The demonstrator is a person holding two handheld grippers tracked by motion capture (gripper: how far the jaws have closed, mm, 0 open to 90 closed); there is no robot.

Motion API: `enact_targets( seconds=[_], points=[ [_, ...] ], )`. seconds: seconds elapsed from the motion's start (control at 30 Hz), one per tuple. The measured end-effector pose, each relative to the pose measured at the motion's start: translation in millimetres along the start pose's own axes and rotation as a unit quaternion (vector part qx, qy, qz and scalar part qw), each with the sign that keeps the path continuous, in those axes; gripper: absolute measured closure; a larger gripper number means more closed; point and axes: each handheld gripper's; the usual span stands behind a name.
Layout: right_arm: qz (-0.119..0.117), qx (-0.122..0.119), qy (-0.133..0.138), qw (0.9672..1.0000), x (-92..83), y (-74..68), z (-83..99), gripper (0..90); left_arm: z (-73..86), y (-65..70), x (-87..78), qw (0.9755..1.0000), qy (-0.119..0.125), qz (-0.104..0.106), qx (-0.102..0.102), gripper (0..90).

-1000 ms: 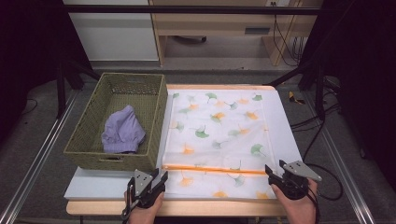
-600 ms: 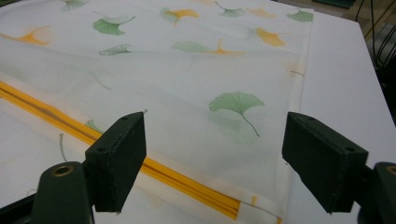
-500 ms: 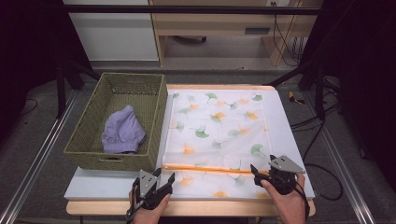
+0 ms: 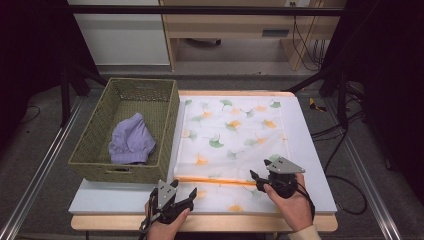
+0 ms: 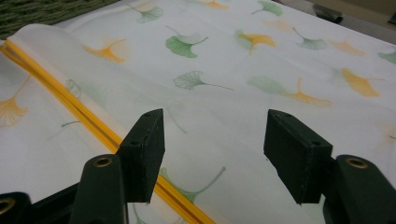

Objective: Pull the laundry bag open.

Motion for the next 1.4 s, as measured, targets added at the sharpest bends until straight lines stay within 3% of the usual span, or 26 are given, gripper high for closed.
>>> enact_targets(
  seconds=[0.17, 0.3, 0.4, 0.73, 0.97, 1.07, 1.4],
  points=[
    [-0.016, -0.017, -0.001, 0.9997, 14.2, -6.2, 0.2, 39.4, -5.7, 5.7, 0.2, 0.9999, 0.003, 0.012, -0.005, 23.1],
    [-0.026, -0.030, -0.004, 0.9992, 24.2, -10.0, -3.2, 39.4, -9.9, 13.1, -1.0, 0.9997, -0.004, 0.025, 0.003, 19.6],
    [-0.028, -0.045, -0.009, 0.9986, 29.5, -13.4, -7.0, 36.9, -12.2, 16.3, 0.7, 0.9995, -0.004, 0.032, 0.008, 17.3],
    [-0.043, -0.056, -0.039, 0.9967, 41.1, -10.3, -20.9, 25.3, -17.8, 16.8, 11.2, 0.9989, -0.016, 0.044, 0.010, 12.3],
    [-0.072, -0.084, -0.077, 0.9909, 51.1, -7.1, -32.9, 29.0, -19.1, 17.1, 11.1, 0.9988, -0.016, 0.044, 0.013, 12.1],
    [-0.080, -0.100, -0.084, 0.9881, 55.1, -9.0, -35.7, 32.0, -18.7, 17.3, 11.6, 0.9988, -0.019, 0.043, 0.015, 12.0],
    [-0.101, -0.120, -0.107, 0.9819, 63.5, -18.1, -33.6, 36.3, -18.4, 15.5, 11.9, 0.9988, -0.021, 0.043, 0.014, 12.0]
  ],
)
Point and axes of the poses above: each handheld gripper's, and its own axes: x roughly forward along the jaws, z roughly out of its underside, y roughly to its right, and after that the axes turned 4 degrees about -z, right-handed
